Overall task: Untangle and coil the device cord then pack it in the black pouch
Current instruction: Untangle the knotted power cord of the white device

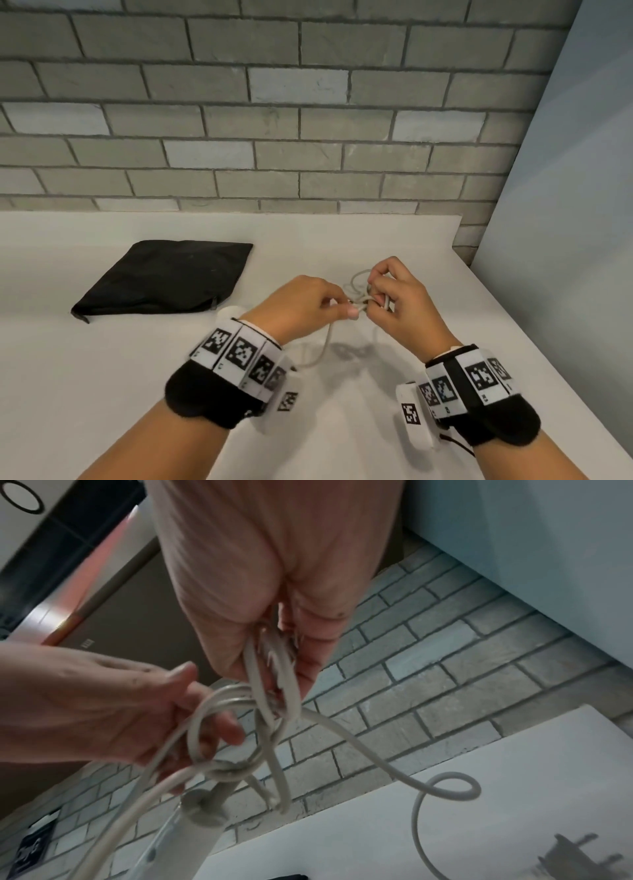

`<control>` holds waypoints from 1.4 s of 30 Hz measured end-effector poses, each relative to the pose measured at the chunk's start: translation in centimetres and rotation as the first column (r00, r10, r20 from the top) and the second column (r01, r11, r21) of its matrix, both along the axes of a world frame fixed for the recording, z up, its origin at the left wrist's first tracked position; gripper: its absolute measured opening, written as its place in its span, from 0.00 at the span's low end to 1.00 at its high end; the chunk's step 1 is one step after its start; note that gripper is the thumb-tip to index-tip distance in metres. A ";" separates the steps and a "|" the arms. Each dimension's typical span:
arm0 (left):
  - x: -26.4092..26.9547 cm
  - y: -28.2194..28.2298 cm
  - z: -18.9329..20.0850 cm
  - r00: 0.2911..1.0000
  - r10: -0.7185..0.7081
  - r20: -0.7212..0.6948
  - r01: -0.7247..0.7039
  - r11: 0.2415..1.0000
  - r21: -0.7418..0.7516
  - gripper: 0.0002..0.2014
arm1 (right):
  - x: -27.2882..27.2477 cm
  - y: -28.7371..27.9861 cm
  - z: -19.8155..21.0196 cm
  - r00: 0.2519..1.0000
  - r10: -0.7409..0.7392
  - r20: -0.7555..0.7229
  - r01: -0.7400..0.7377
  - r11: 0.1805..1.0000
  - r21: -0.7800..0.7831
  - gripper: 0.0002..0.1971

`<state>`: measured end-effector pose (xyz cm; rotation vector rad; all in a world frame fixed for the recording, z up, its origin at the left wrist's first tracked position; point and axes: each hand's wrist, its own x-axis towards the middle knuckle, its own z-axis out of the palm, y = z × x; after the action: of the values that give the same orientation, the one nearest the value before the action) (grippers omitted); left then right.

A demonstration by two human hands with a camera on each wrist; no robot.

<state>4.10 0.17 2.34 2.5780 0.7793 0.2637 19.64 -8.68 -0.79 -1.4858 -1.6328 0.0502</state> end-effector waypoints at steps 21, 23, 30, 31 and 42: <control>-3.3 1.6 1.7 0.371 0.407 0.834 0.547 0.631 -0.551 0.09 | 4.4 0.2 -3.5 0.759 -0.406 -0.509 0.237 0.900 -0.365 0.14; -3.4 1.8 2.1 0.310 0.441 0.842 0.604 0.592 -0.533 0.11 | 4.3 0.1 -3.6 0.667 -0.394 -0.632 0.170 0.907 -0.386 0.18; -2.7 2.3 1.8 0.366 0.516 0.775 0.432 0.644 -0.632 0.15 | 3.4 -0.3 -3.5 0.669 -0.318 -0.671 0.080 0.929 -0.361 0.12; -2.4 2.4 1.6 0.393 0.542 0.743 0.336 0.667 -0.664 0.14 | 3.3 -0.3 -3.6 0.711 -0.312 -0.630 0.102 0.932 -0.348 0.11; 1.0 -0.2 -1.8 0.986 0.163 0.039 -0.168 0.972 0.162 0.29 | 1.6 -0.1 -2.6 0.848 -0.203 -0.490 0.098 0.968 -0.231 0.12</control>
<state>5.09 0.01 0.49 2.6592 1.0037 0.4282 21.28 -8.81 -3.41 -1.5776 -1.0970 0.4935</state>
